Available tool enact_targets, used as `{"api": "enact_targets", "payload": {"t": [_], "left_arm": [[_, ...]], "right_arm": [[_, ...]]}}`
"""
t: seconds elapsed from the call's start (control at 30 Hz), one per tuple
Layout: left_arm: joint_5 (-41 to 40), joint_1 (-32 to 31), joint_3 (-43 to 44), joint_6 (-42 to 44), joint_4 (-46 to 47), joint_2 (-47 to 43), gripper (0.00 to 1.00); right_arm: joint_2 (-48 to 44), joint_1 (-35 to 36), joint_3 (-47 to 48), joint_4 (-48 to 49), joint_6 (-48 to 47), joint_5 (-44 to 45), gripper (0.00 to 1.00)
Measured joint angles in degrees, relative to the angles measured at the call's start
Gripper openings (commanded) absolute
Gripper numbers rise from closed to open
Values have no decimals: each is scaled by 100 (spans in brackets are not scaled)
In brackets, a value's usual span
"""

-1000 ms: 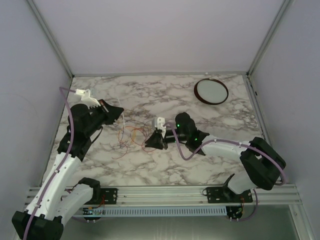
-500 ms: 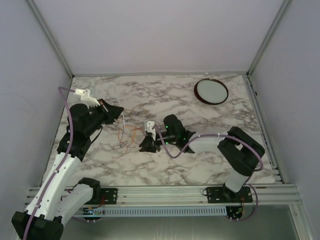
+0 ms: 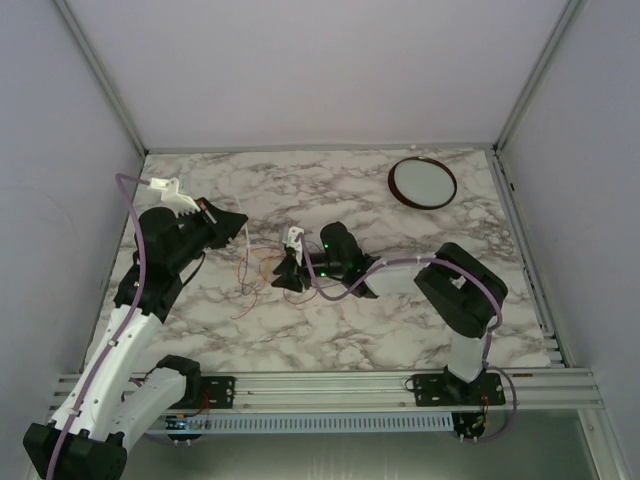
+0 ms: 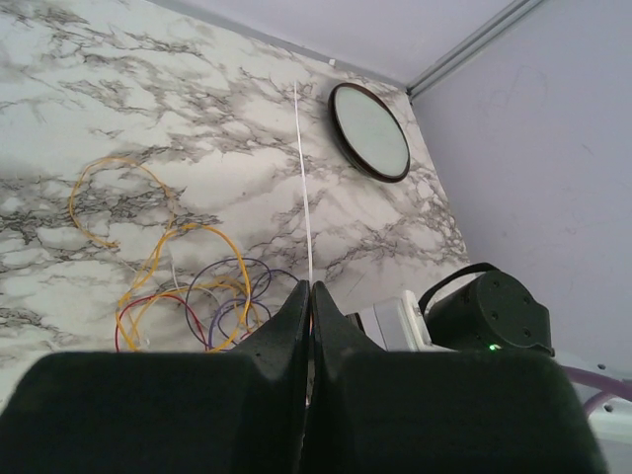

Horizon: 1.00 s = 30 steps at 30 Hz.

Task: Zip-tie the wires
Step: Adjust the cable at the center of the board.

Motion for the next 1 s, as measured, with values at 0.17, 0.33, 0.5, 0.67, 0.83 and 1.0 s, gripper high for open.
{"api": "enact_targets", "payload": {"t": [0.17, 0.33, 0.5, 0.67, 0.83, 1.0], "left_arm": [[4, 0, 0, -22, 15, 0, 0], [4, 0, 0, -57, 85, 0, 0], [4, 0, -4, -83, 92, 0, 0], [4, 0, -9, -120, 98, -7, 0], [2, 0, -44, -149, 125, -44, 0], [2, 0, -48, -149, 125, -44, 0]], "right_arm": [[203, -7, 192, 140, 179, 96, 38], [284, -7, 212, 315, 339, 85, 38], [389, -7, 212, 457, 461, 90, 38], [535, -7, 275, 638, 662, 142, 36], [581, -7, 291, 839, 833, 247, 30], [581, -15, 291, 885, 855, 251, 29]]}}
